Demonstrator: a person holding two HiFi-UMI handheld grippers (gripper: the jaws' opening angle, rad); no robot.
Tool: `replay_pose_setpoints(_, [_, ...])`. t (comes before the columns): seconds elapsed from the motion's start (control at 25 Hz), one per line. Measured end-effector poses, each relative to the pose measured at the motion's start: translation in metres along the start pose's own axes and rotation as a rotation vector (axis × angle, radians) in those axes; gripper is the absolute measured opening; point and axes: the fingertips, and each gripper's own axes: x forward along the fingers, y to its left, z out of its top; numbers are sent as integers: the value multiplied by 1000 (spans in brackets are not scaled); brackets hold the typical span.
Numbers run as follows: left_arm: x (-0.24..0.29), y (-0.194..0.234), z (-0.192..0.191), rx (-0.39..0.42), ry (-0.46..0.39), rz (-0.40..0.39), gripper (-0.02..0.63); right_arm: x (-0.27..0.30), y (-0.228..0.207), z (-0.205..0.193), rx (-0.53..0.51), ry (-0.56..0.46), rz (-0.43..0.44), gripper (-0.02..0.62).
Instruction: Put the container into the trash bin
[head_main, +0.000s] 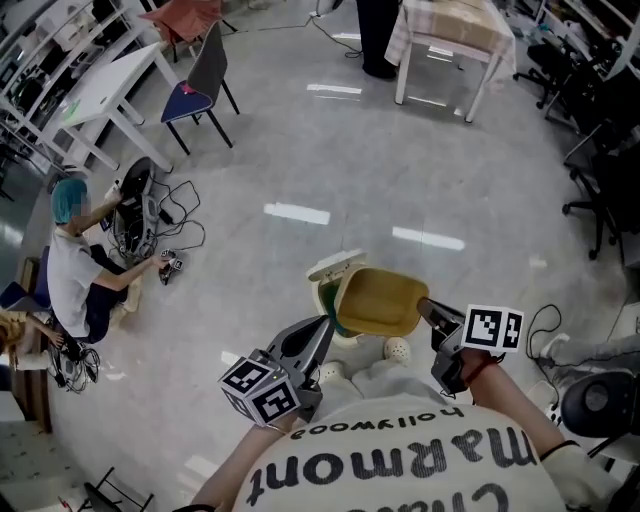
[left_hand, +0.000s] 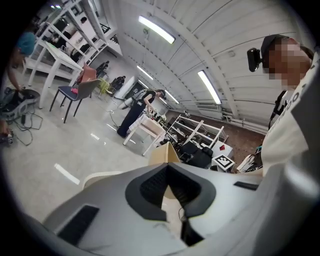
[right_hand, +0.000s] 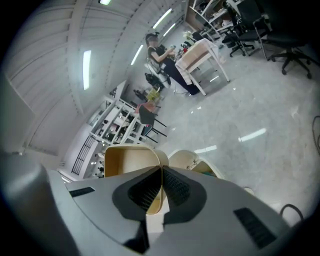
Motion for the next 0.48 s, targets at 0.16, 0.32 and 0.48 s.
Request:
replay_pose_setpoints(0.16, [25,1,-12,66,-58,80,-9,16,-21,15,-38,84,11,11])
replay_pose_setpoints(0.32, [36,9,-24,70,-109,166,-9,39,-45,25,-111,183,-12,11])
replay_pose_setpoints(0.48, [28,23,-43,102,-168,308,-9,71,-66,21,-197,290,-29,11])
